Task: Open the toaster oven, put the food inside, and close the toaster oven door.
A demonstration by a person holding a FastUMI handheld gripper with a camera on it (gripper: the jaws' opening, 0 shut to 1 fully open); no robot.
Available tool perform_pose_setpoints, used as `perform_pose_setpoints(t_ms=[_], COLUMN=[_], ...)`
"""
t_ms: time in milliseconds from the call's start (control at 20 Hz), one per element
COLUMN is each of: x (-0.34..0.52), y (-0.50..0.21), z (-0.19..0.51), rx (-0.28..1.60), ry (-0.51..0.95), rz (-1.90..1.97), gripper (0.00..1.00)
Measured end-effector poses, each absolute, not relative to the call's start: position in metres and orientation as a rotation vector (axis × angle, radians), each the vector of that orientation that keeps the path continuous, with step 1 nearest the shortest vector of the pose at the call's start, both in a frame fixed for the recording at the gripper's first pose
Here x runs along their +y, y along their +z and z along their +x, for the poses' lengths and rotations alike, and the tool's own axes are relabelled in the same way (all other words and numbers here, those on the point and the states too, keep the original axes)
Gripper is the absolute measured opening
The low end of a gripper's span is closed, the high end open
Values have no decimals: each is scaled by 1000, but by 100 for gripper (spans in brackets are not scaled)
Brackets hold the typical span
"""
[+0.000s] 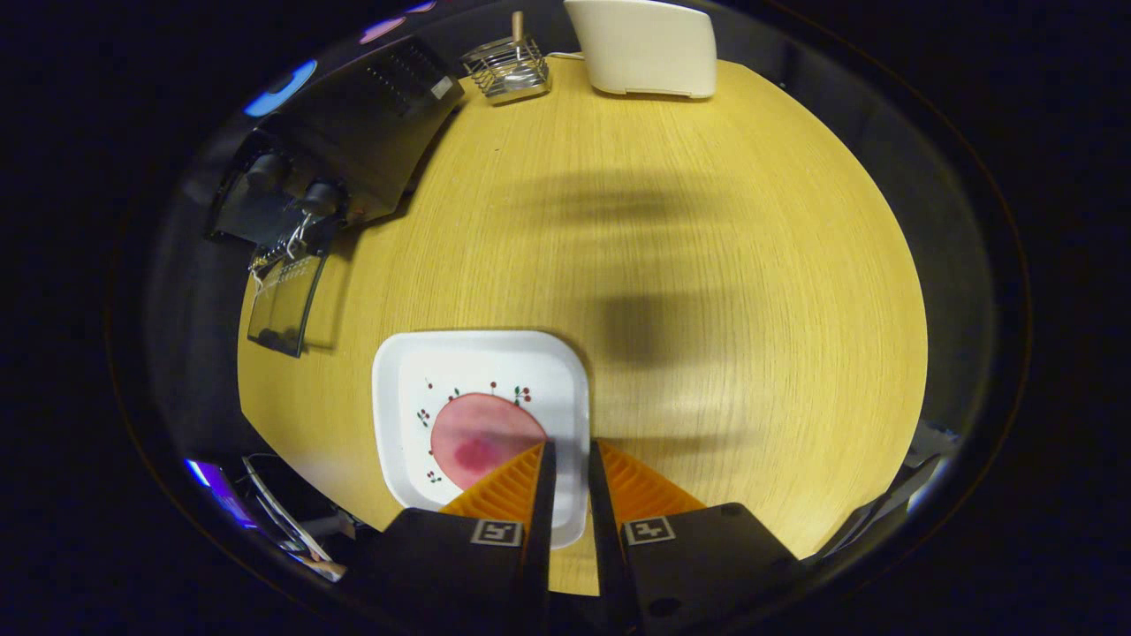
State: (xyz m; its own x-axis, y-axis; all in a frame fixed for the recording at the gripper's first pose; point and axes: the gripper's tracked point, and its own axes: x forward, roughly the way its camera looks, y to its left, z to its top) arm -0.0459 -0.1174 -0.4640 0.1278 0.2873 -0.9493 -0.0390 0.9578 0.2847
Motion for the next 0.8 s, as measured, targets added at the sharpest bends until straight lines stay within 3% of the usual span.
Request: perform_pose_setpoints(t_ms=[100, 150, 200, 800], x=[-114, -111, -113, -91], y=[-467, -474, -465, -419], z=[-44, -49, -50, -60], rx=[1422, 1427, 1426, 1273], ry=[268, 299, 308, 291], rz=[255, 292, 332, 864], gripper=[19, 8, 6, 5])
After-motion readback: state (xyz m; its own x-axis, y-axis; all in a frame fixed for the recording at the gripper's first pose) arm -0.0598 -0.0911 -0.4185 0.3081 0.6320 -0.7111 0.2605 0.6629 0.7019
